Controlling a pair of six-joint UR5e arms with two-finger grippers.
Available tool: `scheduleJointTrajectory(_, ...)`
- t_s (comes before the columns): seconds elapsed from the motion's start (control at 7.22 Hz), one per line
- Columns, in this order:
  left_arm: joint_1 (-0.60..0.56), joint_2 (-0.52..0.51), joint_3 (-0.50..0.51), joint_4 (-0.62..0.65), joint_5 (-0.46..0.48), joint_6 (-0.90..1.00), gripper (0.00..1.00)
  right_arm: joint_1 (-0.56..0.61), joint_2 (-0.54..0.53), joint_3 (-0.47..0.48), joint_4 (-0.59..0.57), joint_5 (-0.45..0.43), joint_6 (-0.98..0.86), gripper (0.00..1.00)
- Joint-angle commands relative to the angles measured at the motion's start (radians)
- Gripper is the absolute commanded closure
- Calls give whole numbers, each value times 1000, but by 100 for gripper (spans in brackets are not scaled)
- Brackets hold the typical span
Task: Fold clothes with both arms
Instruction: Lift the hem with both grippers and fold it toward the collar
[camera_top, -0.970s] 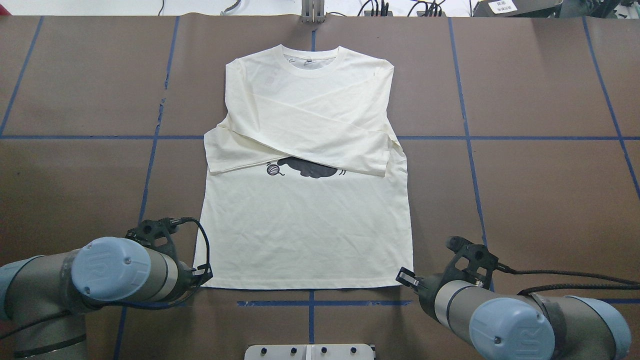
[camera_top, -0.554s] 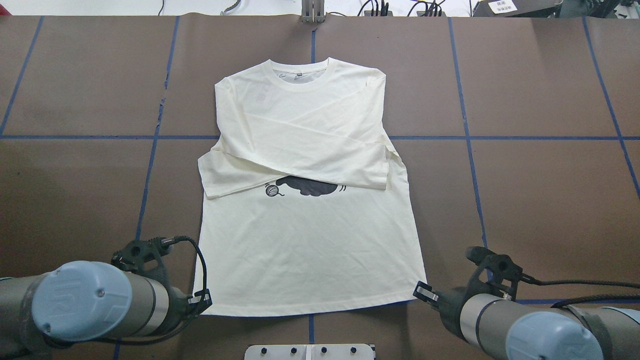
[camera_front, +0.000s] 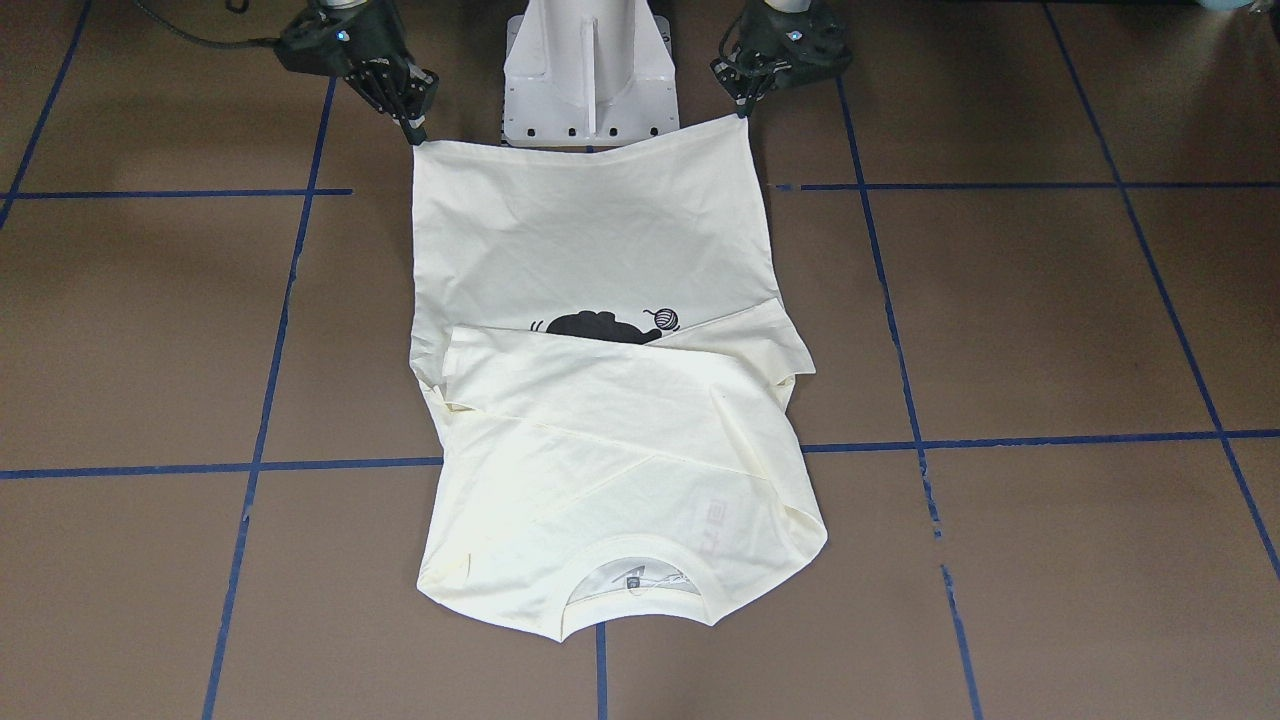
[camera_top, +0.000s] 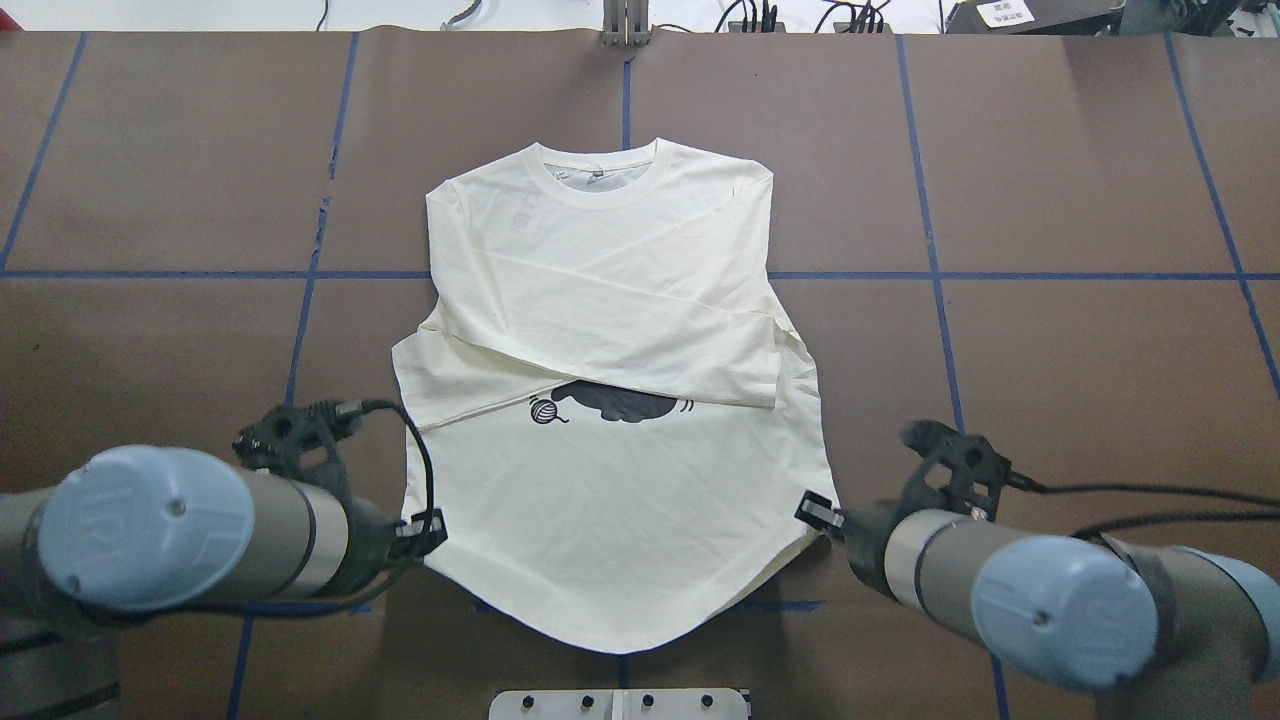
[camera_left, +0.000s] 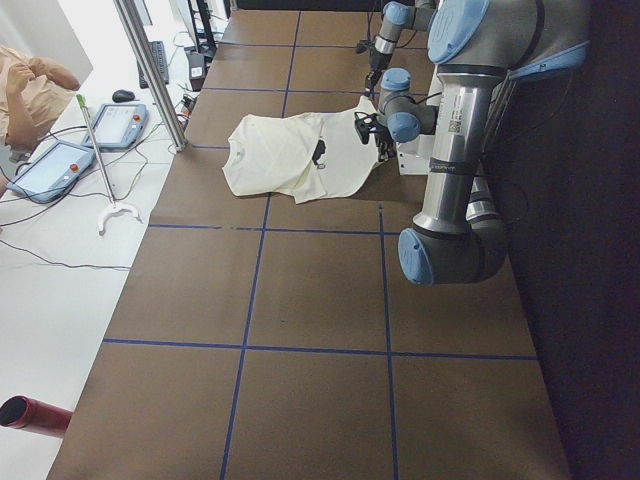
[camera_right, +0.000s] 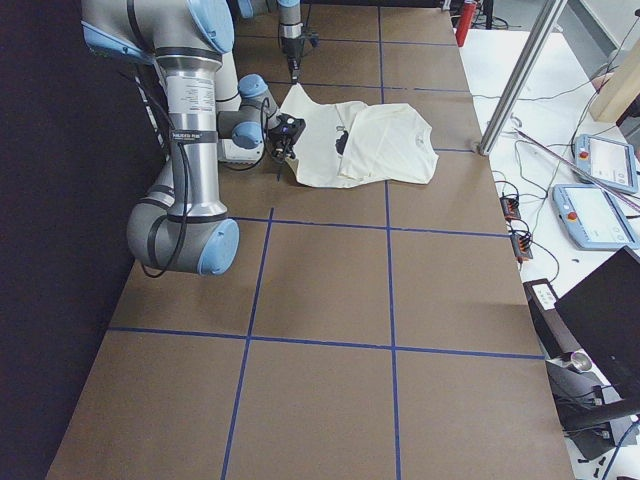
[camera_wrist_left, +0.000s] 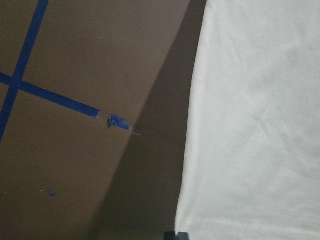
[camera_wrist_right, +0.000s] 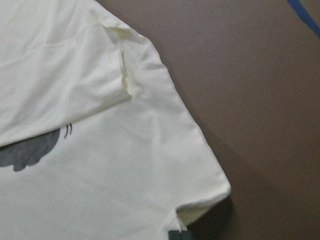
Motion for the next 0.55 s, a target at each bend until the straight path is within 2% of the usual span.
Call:
scheduleJointTrajectory(0.0,-215,-126,203,-27,-4,214,100,270,171,-212,2,185,-200,100)
scheduleJointTrajectory(0.14,-293,-152,302,-82,-4,270,100,366,254,-364,7,198,-295,100)
scheduleJointTrajectory(0.42,-396,-187,596,-385,-3,282,100,470,435,-640,11,209,-392,100)
